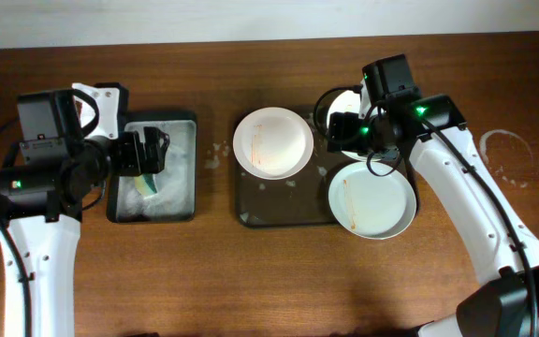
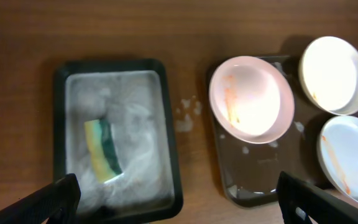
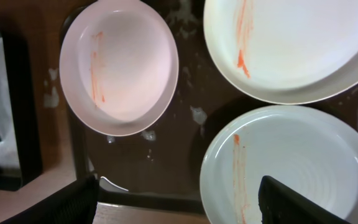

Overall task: Clean dirty plates on tray and stack at the side
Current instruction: 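Move the right gripper over the pink plate on the tray, then grasp the pink plate's rim with the right gripper and tilt it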

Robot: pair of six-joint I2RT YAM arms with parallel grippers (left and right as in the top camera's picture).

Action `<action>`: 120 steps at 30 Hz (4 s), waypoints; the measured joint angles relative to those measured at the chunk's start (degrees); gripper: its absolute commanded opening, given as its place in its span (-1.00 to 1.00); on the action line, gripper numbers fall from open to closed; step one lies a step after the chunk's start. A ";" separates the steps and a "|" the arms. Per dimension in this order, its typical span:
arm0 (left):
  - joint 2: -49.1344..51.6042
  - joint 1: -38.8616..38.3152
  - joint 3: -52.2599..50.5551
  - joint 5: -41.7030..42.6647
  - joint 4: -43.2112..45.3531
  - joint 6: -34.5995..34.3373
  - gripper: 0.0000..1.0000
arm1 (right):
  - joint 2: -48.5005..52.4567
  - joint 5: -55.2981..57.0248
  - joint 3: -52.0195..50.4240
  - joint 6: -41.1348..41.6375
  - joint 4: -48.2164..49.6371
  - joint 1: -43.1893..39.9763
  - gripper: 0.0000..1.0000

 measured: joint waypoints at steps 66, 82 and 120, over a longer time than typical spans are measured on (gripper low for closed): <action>0.00 0.00 0.00 -5.77 -1.03 -5.73 0.92 | 9.79 -0.13 0.11 4.55 14.62 0.00 0.49; 0.00 0.00 0.00 -6.60 -1.05 -5.70 0.93 | 23.69 -1.14 0.11 10.62 25.29 1.16 -0.11; 8.96 0.00 0.00 -6.60 -1.90 -5.70 0.90 | 28.33 4.02 1.07 10.84 20.17 3.93 -0.92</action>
